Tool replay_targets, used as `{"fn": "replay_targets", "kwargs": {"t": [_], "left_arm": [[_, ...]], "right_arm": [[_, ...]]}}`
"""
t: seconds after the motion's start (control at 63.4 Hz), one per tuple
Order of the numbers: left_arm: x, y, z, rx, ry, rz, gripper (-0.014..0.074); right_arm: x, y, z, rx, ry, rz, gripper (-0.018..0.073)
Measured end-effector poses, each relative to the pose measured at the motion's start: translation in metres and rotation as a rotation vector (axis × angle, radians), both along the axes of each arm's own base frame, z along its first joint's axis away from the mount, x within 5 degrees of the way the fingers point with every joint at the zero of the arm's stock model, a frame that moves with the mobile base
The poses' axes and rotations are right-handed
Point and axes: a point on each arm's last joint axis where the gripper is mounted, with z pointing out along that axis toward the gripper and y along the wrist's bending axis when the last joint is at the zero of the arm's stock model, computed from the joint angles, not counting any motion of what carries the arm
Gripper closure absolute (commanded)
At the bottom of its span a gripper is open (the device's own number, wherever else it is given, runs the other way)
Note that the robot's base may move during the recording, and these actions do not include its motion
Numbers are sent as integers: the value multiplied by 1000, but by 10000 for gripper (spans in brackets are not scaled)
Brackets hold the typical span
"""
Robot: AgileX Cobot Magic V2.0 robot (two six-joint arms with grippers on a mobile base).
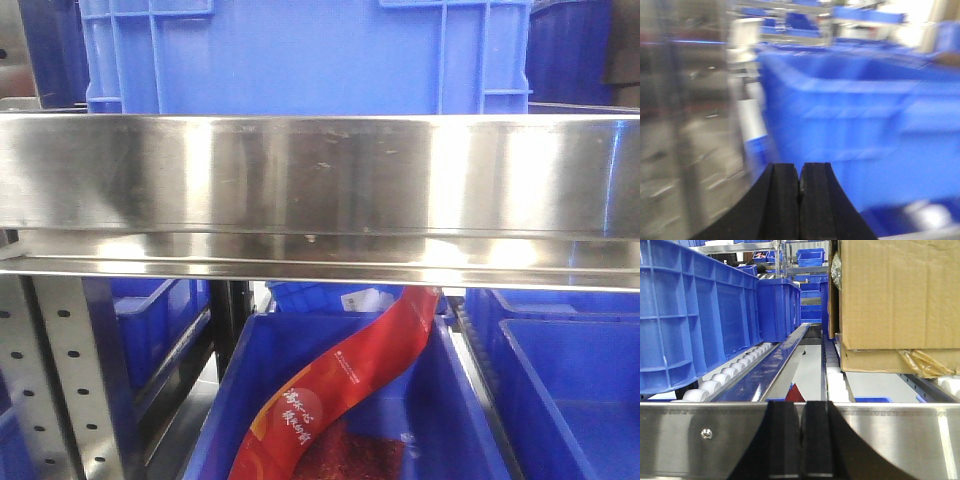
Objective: Grab PVC pipe and place in blue bin
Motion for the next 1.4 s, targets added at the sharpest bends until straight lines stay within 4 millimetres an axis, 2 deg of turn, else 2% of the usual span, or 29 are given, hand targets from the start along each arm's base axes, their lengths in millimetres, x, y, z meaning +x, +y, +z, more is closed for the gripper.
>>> {"fn": "replay_targets", "kwargs": {"t": [0.221,0.442,0.521,0.726,1.404], "left_arm": [[-31,24,-43,92,-38,164,665],[-56,30,-95,55,-59,223,665],[-62,30,-104,22,-65,225,674],[-66,31,-113,2,-12,227,692],[-66,31,-107,-35,-64,228,692]], "right_arm": [[0,0,0,0,0,0,728],[0,0,0,0,0,0,728],[0,0,0,0,0,0,728],[0,0,-1,0,0,0,728],[0,0,-1,0,0,0,728]]}}
